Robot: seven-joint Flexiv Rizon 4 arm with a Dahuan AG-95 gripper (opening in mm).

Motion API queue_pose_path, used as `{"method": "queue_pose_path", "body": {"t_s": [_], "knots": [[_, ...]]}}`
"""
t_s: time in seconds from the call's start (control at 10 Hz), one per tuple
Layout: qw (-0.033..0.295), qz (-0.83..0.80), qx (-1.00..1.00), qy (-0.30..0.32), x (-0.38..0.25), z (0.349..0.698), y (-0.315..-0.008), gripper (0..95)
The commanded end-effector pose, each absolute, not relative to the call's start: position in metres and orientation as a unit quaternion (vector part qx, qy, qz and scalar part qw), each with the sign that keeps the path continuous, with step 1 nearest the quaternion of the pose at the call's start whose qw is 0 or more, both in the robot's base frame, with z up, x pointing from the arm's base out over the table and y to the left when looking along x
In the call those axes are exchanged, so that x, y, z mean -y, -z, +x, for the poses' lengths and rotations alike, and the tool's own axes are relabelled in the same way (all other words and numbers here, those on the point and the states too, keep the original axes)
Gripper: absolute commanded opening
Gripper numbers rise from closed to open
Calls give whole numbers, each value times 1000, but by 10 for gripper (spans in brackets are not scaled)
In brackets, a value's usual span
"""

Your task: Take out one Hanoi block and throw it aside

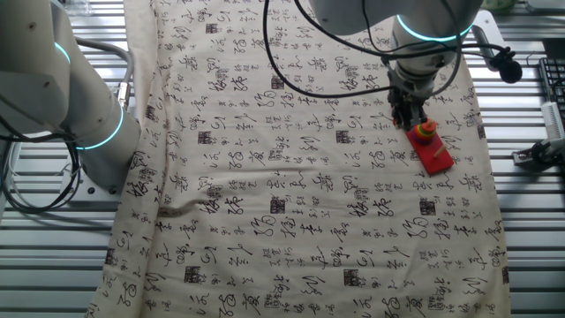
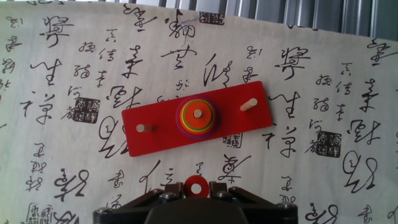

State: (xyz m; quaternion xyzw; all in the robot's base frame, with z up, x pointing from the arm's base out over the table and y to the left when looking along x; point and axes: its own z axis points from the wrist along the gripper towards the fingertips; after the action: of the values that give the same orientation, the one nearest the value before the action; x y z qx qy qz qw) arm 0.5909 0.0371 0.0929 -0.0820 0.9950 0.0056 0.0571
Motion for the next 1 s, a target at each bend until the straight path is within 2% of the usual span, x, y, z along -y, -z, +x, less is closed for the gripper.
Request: {"method": "queue_pose_path", "body": {"t_s": [0.1, 0.3, 0.4, 1.0], "knots": [[57, -84, -995, -7, -37, 591, -93, 190], [57, -85, -995, -8, -37, 591, -93, 190], [57, -86, -995, -8, -37, 591, -93, 380], [57, -86, -995, -12, -37, 591, -93, 380]]}}
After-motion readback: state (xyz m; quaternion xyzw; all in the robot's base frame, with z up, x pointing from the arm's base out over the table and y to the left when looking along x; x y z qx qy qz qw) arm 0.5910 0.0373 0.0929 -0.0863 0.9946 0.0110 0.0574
